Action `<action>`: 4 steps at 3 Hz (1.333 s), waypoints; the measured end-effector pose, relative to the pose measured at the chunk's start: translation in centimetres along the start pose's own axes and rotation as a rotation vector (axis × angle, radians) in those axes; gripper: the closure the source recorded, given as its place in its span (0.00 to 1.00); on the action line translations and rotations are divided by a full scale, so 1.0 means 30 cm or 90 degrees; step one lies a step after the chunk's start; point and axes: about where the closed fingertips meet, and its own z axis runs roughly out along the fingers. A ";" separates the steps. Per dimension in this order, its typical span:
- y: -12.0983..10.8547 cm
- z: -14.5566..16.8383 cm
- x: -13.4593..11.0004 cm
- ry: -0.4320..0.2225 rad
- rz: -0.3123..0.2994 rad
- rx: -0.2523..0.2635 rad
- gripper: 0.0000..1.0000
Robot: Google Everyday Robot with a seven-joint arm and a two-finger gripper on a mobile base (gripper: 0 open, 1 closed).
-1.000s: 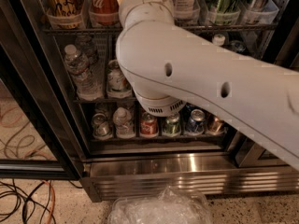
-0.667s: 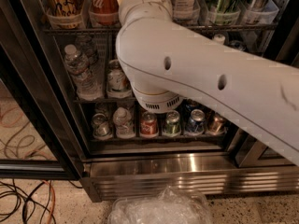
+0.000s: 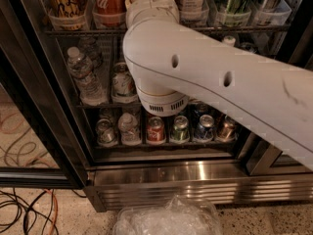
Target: Pick coke can from top shelf of fridge
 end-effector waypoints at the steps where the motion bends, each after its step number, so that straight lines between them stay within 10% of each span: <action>1: 0.000 0.000 0.000 0.000 0.000 0.000 0.75; 2: 0.000 0.000 0.000 0.000 0.000 0.000 0.98; 4: -0.039 -0.074 -0.118 -0.056 0.007 -0.026 1.00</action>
Offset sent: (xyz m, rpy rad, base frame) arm 0.0000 0.0000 -0.0001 0.0002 0.0002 -0.0001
